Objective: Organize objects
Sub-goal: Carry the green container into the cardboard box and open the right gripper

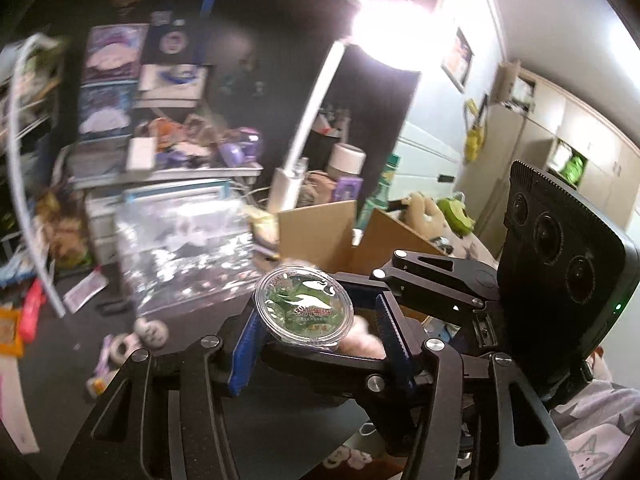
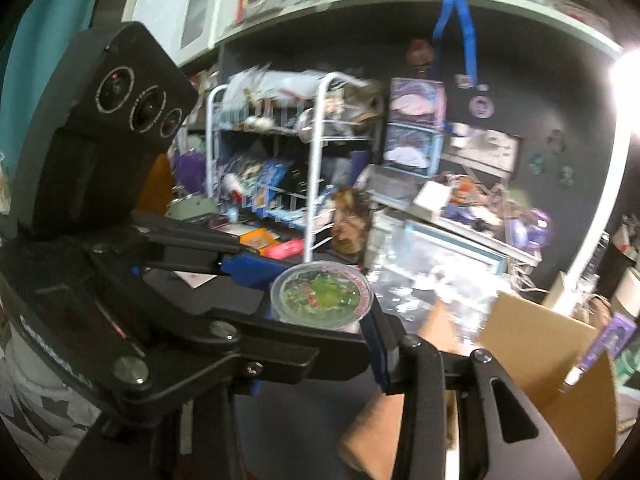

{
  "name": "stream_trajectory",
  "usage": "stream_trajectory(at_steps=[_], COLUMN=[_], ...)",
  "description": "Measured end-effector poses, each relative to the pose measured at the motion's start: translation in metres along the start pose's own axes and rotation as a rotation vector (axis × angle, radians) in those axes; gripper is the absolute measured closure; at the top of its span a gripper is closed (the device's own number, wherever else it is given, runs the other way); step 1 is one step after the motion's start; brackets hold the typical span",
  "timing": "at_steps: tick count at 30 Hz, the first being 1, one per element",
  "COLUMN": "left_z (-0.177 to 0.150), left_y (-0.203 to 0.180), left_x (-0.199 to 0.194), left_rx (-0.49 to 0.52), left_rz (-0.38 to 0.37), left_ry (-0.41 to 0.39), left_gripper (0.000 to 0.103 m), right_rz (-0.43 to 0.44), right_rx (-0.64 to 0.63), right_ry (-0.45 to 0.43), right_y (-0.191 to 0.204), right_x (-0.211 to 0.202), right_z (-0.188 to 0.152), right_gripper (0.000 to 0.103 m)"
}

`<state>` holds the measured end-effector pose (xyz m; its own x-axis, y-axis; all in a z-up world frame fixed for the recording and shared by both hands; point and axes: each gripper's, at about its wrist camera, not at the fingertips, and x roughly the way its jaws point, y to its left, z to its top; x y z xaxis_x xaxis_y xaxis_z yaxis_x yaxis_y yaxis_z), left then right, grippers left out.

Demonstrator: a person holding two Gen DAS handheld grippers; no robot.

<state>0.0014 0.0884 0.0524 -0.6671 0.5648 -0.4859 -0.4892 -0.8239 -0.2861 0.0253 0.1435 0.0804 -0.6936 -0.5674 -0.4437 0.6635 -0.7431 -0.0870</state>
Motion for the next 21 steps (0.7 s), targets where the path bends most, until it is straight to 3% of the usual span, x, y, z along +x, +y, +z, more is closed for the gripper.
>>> stream_trajectory(at_steps=[11, 21], left_z=[0.026, 0.037], left_y=[-0.050, -0.061], left_x=[0.075, 0.115], left_rx=[0.079, 0.093], left_rz=[-0.082, -0.103], left_ry=[0.095, 0.162], left_gripper=[0.053, 0.053], right_rz=[-0.120, -0.170], right_rx=[0.118, 0.151], right_ry=[-0.003, 0.027], right_y=[-0.077, -0.112], right_x=[-0.042, -0.049], right_z=[-0.032, -0.051], right_gripper=[0.066, 0.066])
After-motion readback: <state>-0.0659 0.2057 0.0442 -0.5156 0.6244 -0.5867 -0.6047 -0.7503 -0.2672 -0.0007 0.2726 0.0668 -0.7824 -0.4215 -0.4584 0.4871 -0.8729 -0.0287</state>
